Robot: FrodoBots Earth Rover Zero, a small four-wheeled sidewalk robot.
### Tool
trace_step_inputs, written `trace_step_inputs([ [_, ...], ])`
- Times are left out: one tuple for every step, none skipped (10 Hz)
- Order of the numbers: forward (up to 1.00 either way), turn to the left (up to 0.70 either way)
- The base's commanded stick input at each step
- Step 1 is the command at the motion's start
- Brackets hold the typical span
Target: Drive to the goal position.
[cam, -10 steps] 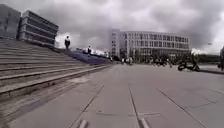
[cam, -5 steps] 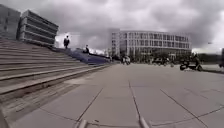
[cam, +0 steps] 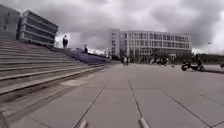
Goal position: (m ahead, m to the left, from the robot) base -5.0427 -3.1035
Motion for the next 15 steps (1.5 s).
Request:
trace_step_inputs([
  [0.50,-0.39],
  [0.50,-0.21],
  [0.50,-0.02],
  [0.50,0.00],
  [0.50,0.00],
  [0.50,0.00],
  [0.50,0.00],
  [0.50,0.00],
  [0.50,0.00],
  [0.50,0.00],
  [0.50,0.00],
  [0.50,0.00],
  [0.50,0.00],
  [0.50,0.00],
  [0.50,0.00],
])
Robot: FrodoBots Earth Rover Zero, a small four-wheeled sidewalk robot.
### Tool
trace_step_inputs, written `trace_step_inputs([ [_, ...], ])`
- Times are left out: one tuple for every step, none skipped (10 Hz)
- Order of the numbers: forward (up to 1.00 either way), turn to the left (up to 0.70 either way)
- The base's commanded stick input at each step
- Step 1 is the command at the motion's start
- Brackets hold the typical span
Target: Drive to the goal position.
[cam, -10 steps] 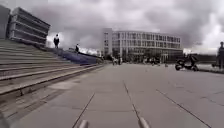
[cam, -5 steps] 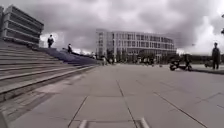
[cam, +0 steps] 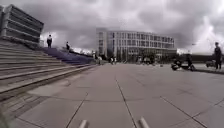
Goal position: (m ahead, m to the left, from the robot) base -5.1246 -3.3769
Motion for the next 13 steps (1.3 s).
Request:
trace_step_inputs([
  [0.50,0.00],
  [0.50,0.00],
  [0.50,0.00],
  [0.50,0.00],
  [0.50,0.00],
  [0.50,0.00],
  [0.50,0.00],
  [0.50,0.00],
  [0.50,0.00],
  [0.50,0.00],
  [0.50,0.00],
  [0.50,0.00],
  [0.50,0.00],
])
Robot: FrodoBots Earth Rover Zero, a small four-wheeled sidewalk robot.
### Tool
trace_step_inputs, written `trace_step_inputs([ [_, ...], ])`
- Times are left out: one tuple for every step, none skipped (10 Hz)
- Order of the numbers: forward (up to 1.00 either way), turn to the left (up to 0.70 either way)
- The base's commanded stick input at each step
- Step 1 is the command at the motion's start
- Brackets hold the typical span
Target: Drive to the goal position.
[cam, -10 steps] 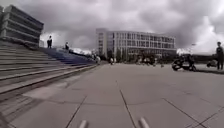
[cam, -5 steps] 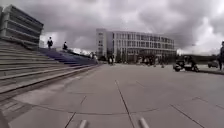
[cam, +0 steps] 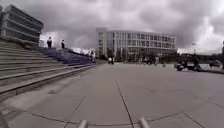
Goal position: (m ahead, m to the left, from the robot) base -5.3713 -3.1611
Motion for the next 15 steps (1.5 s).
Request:
trace_step_inputs([
  [0.50,0.00],
  [0.50,0.00],
  [0.50,0.00],
  [0.50,0.00],
  [0.50,0.00],
  [0.50,0.00],
  [0.50,0.00],
  [0.50,0.00],
  [0.50,0.00],
  [0.50,0.00],
  [0.50,-0.05],
  [0.42,-0.50],
  [0.03,-0.50],
  [0.00,-0.50],
  [0.00,-0.50],
])
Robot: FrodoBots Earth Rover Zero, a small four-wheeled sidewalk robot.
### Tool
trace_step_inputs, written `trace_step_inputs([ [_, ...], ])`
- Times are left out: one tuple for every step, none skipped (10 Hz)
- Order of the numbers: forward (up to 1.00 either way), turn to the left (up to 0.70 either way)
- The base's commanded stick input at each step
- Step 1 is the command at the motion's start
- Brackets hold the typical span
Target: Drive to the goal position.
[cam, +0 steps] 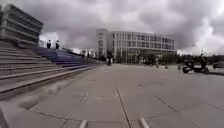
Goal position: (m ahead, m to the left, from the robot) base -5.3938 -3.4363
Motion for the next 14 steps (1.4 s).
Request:
trace_step_inputs([
  [0.00,-0.50],
  [0.00,-0.50],
  [0.00,-0.50],
  [0.00,-0.50],
  [0.00,-0.50],
  [0.00,-0.50],
  [0.00,-0.50],
  [0.00,-0.50],
  [0.00,-0.50],
  [0.00,-0.50],
  [0.00,-0.50],
  [0.00,-0.50],
  [0.00,-0.50],
  [0.00,-0.50],
])
